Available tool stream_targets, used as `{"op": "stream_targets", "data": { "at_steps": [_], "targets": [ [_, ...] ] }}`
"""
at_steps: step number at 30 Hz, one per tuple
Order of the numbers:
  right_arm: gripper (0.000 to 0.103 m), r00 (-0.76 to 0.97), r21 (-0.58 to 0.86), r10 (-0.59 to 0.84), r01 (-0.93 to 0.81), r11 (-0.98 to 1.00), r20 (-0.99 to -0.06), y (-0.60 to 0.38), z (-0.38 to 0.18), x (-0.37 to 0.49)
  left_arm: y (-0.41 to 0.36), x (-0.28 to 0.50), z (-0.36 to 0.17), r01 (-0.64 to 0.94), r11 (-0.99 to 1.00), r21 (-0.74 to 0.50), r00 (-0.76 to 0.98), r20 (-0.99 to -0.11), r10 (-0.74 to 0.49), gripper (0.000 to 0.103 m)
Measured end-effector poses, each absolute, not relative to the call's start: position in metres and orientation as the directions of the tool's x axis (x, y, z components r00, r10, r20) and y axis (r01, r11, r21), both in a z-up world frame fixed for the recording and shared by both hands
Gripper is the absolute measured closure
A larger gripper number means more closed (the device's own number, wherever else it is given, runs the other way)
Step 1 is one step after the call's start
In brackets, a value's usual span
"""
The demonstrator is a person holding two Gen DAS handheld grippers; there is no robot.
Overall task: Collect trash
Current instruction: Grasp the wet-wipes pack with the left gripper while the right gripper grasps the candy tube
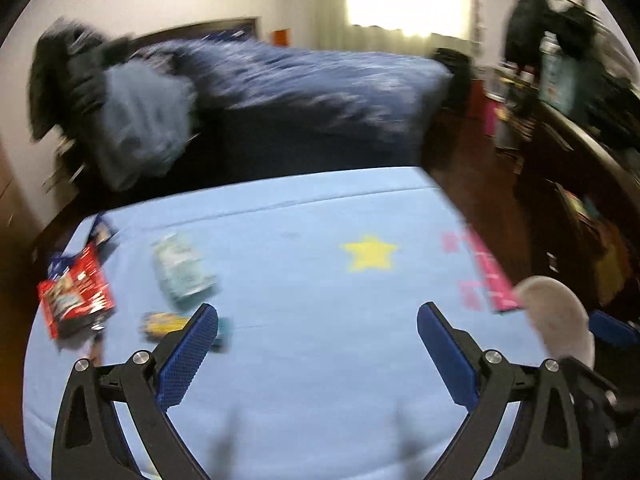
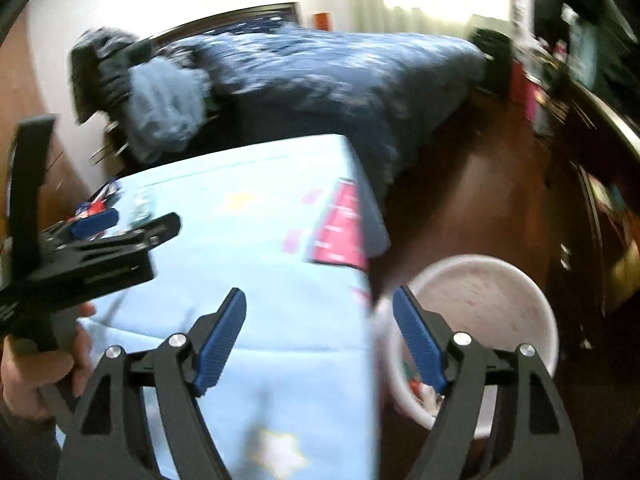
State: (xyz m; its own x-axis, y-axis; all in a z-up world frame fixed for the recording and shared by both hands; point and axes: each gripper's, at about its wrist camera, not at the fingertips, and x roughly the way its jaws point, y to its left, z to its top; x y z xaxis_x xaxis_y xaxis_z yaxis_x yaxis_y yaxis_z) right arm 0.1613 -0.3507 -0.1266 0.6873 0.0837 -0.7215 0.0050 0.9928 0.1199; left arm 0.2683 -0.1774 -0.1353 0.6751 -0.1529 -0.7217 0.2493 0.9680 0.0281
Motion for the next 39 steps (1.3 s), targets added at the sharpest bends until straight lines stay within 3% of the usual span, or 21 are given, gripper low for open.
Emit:
{"op": "stream_targets", "data": {
  "at_steps": [4, 10, 14, 19, 21, 23, 26, 32, 34, 36, 38, 39],
  "targets": [
    [0.026, 0.688, 0.093, 0.117, -0.072, 0.993, -0.716, -0.313, -0.122, 0.174, -0.141, 0.307, -0.141, 0.158, 0.987, -0.033, 0.661, -0.739, -0.131, 0.004],
    [0.026, 0.675, 0.07, 0.136, -0.124, 0.99, -0.725, -0.283, -0.125, 0.189, -0.124, 0.361, -0.16, 0.07, 0.997, -0.024, 0.628, -0.776, -0.063, 0.004],
    [0.026, 0.664, 0.055, 0.145, -0.154, 0.987, -0.734, -0.271, -0.129, 0.197, -0.123, 0.375, -0.169, 0.065, 0.998, -0.021, 0.609, -0.791, -0.057, 0.016],
    [0.026, 0.655, 0.043, 0.173, -0.209, 0.977, -0.736, -0.245, -0.133, 0.208, -0.118, 0.385, -0.169, 0.089, 0.996, -0.022, 0.608, -0.791, -0.072, 0.045],
    [0.026, 0.651, 0.031, 0.182, -0.236, 0.971, -0.737, -0.231, -0.135, 0.216, -0.114, 0.387, -0.168, 0.093, 0.996, -0.006, 0.614, -0.787, -0.062, 0.073],
    [0.026, 0.645, 0.033, 0.204, -0.266, 0.963, -0.737, -0.219, -0.139, 0.222, -0.106, 0.39, -0.167, 0.106, 0.994, -0.02, 0.61, -0.788, -0.081, 0.095],
    [0.026, 0.617, 0.022, 0.216, -0.306, 0.952, -0.757, -0.199, -0.151, 0.237, -0.093, 0.39, -0.16, 0.116, 0.993, -0.017, 0.625, -0.776, -0.086, 0.102],
    [0.026, 0.594, 0.056, 0.241, -0.311, 0.949, -0.768, -0.186, -0.161, 0.255, -0.074, 0.386, -0.15, 0.117, 0.993, -0.015, 0.637, -0.766, -0.087, 0.102],
    [0.026, 0.597, 0.063, 0.241, -0.303, 0.951, -0.765, -0.188, -0.159, 0.256, -0.072, 0.391, -0.154, 0.119, 0.992, -0.045, 0.609, -0.786, -0.109, 0.093],
    [0.026, 0.597, 0.067, 0.24, -0.297, 0.952, -0.766, -0.191, -0.159, 0.257, -0.074, 0.393, -0.157, 0.105, 0.994, -0.043, 0.614, -0.783, -0.099, 0.051],
    [0.026, 0.597, 0.064, 0.234, -0.291, 0.955, -0.767, -0.195, -0.159, 0.256, -0.078, 0.394, -0.158, 0.096, 0.995, -0.037, 0.626, -0.775, -0.089, 0.021],
    [0.026, 0.597, 0.065, 0.232, -0.287, 0.956, -0.768, -0.197, -0.158, 0.256, -0.081, 0.394, -0.158, 0.094, 0.995, -0.039, 0.633, -0.769, -0.09, 0.015]
  ]
}}
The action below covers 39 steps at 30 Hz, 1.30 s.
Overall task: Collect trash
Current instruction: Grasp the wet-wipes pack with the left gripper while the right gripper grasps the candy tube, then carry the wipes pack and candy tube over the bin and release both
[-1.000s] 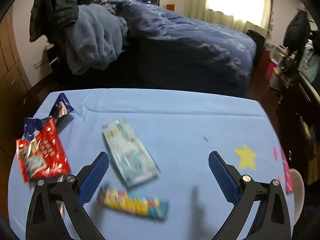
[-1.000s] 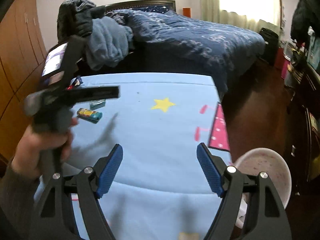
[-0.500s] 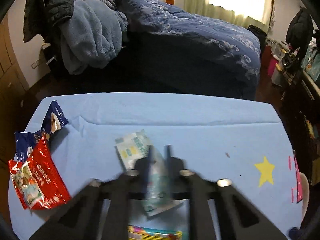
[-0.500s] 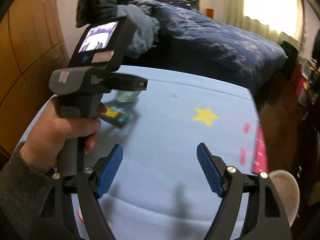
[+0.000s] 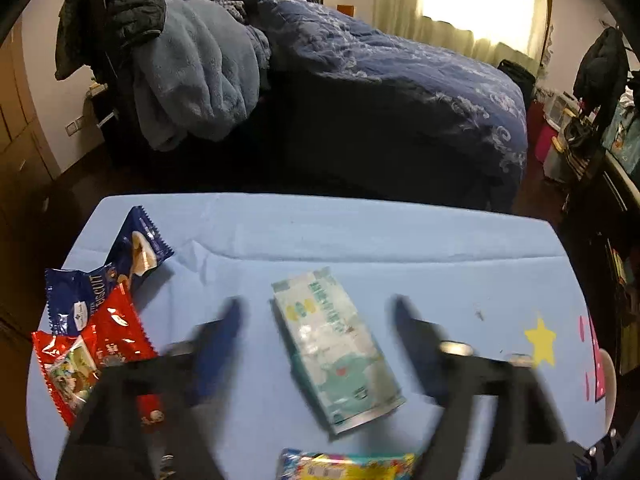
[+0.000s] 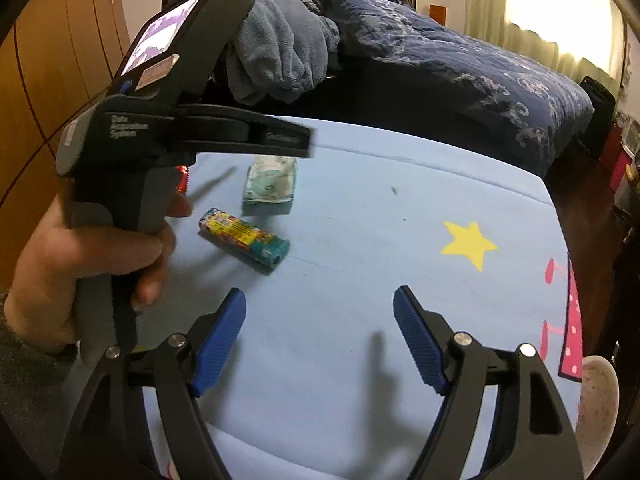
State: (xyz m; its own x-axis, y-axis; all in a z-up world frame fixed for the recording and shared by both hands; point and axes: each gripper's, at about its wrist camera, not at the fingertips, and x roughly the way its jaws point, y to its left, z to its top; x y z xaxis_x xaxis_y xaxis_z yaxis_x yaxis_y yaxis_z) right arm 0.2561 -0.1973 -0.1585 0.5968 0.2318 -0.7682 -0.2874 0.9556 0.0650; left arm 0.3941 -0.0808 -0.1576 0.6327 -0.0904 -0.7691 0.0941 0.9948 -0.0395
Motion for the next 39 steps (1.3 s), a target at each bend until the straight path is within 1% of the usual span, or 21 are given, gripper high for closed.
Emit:
{"op": "stream_targets", "data": {
  "at_steps": [2, 5, 7, 8, 9, 10, 11, 12, 14, 15, 17, 20, 27, 30, 32, 34, 35, 38, 39],
  "targets": [
    [0.026, 0.597, 0.068, 0.229, -0.28, 0.957, -0.769, -0.202, -0.159, 0.255, -0.087, 0.396, -0.158, 0.09, 0.996, -0.024, 0.635, -0.769, -0.076, 0.015],
    [0.026, 0.598, 0.075, 0.232, -0.276, 0.958, -0.767, -0.206, -0.158, 0.255, -0.09, 0.403, -0.166, 0.069, 0.998, 0.006, 0.61, -0.791, -0.037, 0.016],
    [0.026, 0.602, 0.072, 0.231, -0.276, 0.959, -0.764, -0.207, -0.156, 0.255, -0.091, 0.406, -0.173, 0.071, 0.997, 0.011, 0.584, -0.811, -0.033, 0.028],
    [0.026, 0.602, 0.073, 0.232, -0.276, 0.958, -0.764, -0.207, -0.156, 0.256, -0.092, 0.408, -0.178, 0.078, 0.997, 0.012, 0.567, -0.823, -0.034, 0.037],
    [0.026, 0.602, 0.077, 0.235, -0.276, 0.958, -0.763, -0.207, -0.156, 0.257, -0.094, 0.406, -0.177, 0.086, 0.996, 0.031, 0.584, -0.811, -0.025, 0.044],
    [0.026, 0.602, 0.077, 0.234, -0.275, 0.958, -0.764, -0.208, -0.156, 0.258, -0.094, 0.404, -0.177, 0.096, 0.995, 0.028, 0.587, -0.809, -0.034, 0.049],
    [0.026, 0.601, 0.078, 0.233, -0.274, 0.959, -0.765, -0.207, -0.157, 0.259, -0.095, 0.404, -0.176, 0.105, 0.994, 0.022, 0.587, -0.809, -0.044, 0.058],
    [0.026, 0.597, 0.08, 0.234, -0.273, 0.959, -0.767, -0.207, -0.158, 0.261, -0.095, 0.404, -0.175, 0.111, 0.994, 0.018, 0.585, -0.809, -0.051, 0.06],
    [0.026, 0.594, 0.083, 0.238, -0.277, 0.957, -0.768, -0.205, -0.159, 0.263, -0.09, 0.403, -0.171, 0.116, 0.993, -0.025, 0.59, -0.803, -0.089, 0.061],
    [0.026, 0.596, 0.082, 0.241, -0.282, 0.956, -0.766, -0.203, -0.159, 0.265, -0.087, 0.401, -0.166, 0.114, 0.993, -0.026, 0.603, -0.793, -0.09, 0.061],
    [0.026, 0.603, 0.066, 0.243, -0.3, 0.952, -0.76, -0.196, -0.16, 0.269, -0.08, 0.397, -0.155, 0.105, 0.994, -0.01, 0.639, -0.766, -0.075, 0.061],
    [0.026, 0.595, 0.049, 0.256, -0.341, 0.939, -0.762, -0.183, -0.163, 0.277, -0.063, 0.394, -0.136, 0.084, 0.996, -0.019, 0.671, -0.738, -0.07, 0.061],
    [0.027, 0.534, 0.021, 0.31, -0.478, 0.878, -0.786, -0.143, -0.178, 0.299, -0.026, 0.387, -0.116, 0.029, 0.999, -0.034, 0.698, -0.714, -0.045, 0.061],
    [0.038, 0.531, 0.004, 0.312, -0.502, 0.865, -0.788, -0.135, -0.177, 0.301, -0.016, 0.384, -0.115, 0.019, 0.999, -0.033, 0.7, -0.714, -0.037, 0.061],
    [0.051, 0.52, 0.008, 0.331, -0.528, 0.849, -0.788, -0.131, -0.177, 0.302, -0.014, 0.383, -0.115, 0.018, 0.999, -0.035, 0.7, -0.714, -0.037, 0.061],
    [0.057, 0.51, 0.011, 0.336, -0.538, 0.843, -0.792, -0.13, -0.176, 0.302, -0.013, 0.381, -0.115, 0.018, 0.999, -0.039, 0.7, -0.713, -0.041, 0.061],
    [0.063, 0.506, 0.01, 0.337, -0.544, 0.839, -0.794, -0.129, -0.176, 0.3, -0.013, 0.381, -0.115, 0.019, 0.999, -0.042, 0.7, -0.713, -0.044, 0.061],
    [0.077, 0.498, 0.008, 0.338, -0.552, 0.833, -0.798, -0.127, -0.175, 0.294, -0.015, 0.378, -0.114, 0.023, 0.999, -0.049, 0.699, -0.714, -0.051, 0.06],
    [0.078, 0.5, 0.003, 0.335, -0.553, 0.833, -0.799, -0.128, -0.175, 0.29, -0.016, 0.377, -0.114, 0.024, 0.998, -0.051, 0.698, -0.714, -0.053, 0.06]
  ]
}}
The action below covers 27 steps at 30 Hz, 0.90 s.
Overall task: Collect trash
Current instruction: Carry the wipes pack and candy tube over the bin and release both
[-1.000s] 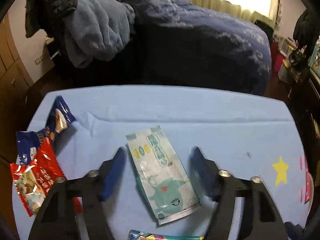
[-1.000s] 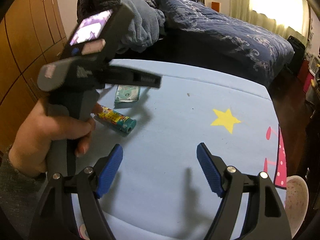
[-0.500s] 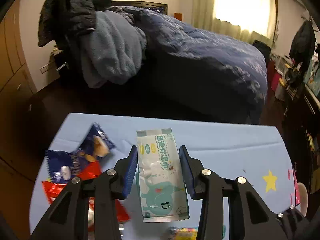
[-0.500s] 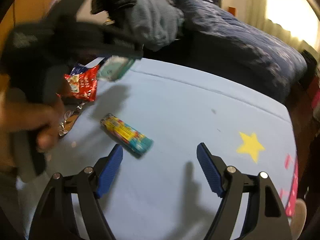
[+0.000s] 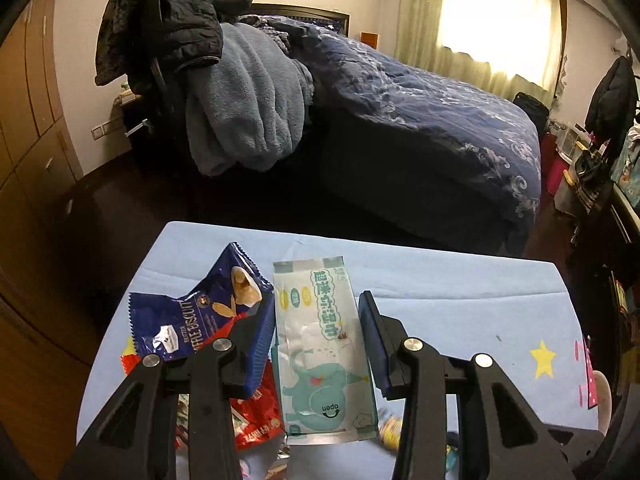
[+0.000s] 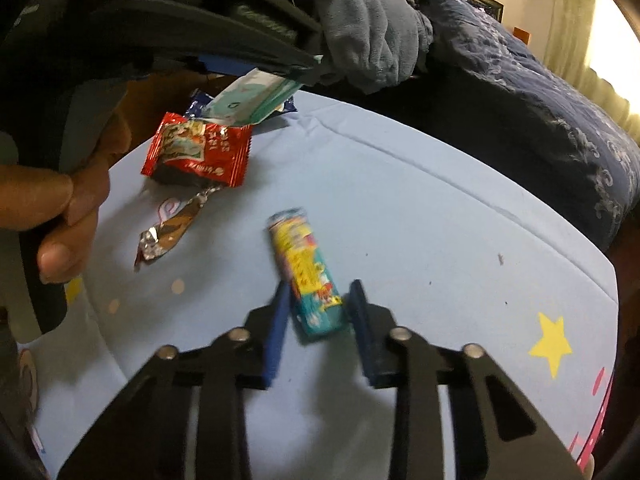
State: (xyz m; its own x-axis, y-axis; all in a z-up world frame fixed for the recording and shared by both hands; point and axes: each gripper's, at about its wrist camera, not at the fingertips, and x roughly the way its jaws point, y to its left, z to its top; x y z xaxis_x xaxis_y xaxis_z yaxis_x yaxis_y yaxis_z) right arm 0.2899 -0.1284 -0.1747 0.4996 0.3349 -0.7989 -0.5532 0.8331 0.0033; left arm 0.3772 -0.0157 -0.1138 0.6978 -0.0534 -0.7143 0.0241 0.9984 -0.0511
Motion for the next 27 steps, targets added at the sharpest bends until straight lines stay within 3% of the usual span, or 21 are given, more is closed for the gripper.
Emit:
{"op": "stream_targets", "data": {
  "at_steps": [27],
  "targets": [
    [0.078, 0.557, 0.235, 0.384, -0.322, 0.917, -0.737, -0.258, -0.14, 0.208, -0.094, 0.335, -0.124, 0.148, 0.988, -0.037, 0.662, -0.739, -0.127, 0.06]
  ]
}}
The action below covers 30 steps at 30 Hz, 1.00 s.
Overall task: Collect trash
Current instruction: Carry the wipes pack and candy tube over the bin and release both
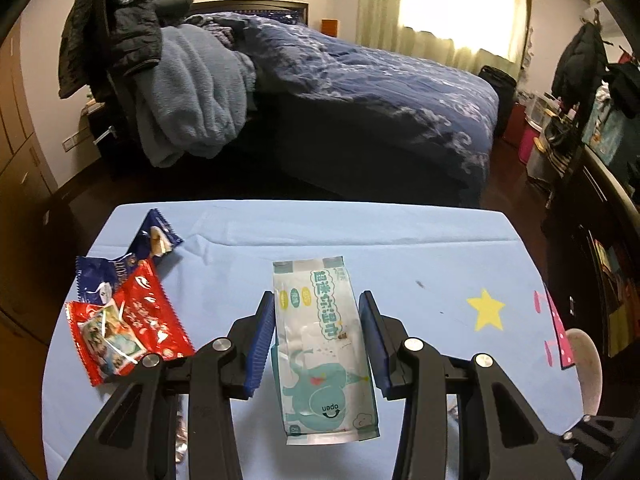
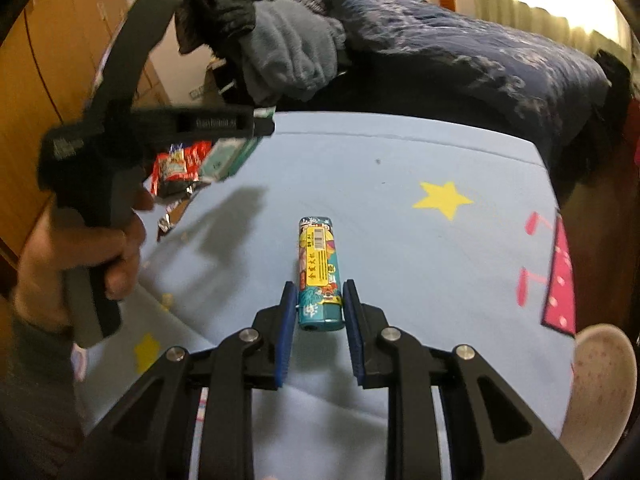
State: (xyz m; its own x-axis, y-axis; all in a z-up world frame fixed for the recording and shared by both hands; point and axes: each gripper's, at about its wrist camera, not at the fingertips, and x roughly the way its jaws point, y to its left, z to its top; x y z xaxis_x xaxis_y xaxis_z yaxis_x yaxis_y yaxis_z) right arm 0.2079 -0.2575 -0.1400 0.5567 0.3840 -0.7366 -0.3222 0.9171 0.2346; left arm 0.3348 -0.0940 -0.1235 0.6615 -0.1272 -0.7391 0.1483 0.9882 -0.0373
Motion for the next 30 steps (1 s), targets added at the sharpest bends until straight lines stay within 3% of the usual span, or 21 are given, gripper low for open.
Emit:
{"op": "stream_targets", "data": {
  "at_steps": [15, 28, 30],
  "targets": [
    [0.078, 0.607, 0.285, 0.368, -0.232, 0.93, -0.705, -0.31, -0.127, 0.167, -0.141, 0.315, -0.115, 0.22, 0.975, -0.013, 0.663, -0.732, -0.159, 0.06],
    [0.079, 0.669, 0.33, 0.239, 0.011, 0.944, -0.704, -0.424, -0.139, 0.111, -0.248, 0.287, -0.113, 0.409, 0.912, -0.01, 0.613, -0.738, -0.283, 0.06],
    [0.086, 0.673, 0.328, 0.215, 0.044, 0.944, -0.708, -0.44, -0.141, 0.103, -0.27, 0.28, -0.117, 0.446, 0.895, -0.012, 0.595, -0.743, -0.307, 0.06]
  ]
}}
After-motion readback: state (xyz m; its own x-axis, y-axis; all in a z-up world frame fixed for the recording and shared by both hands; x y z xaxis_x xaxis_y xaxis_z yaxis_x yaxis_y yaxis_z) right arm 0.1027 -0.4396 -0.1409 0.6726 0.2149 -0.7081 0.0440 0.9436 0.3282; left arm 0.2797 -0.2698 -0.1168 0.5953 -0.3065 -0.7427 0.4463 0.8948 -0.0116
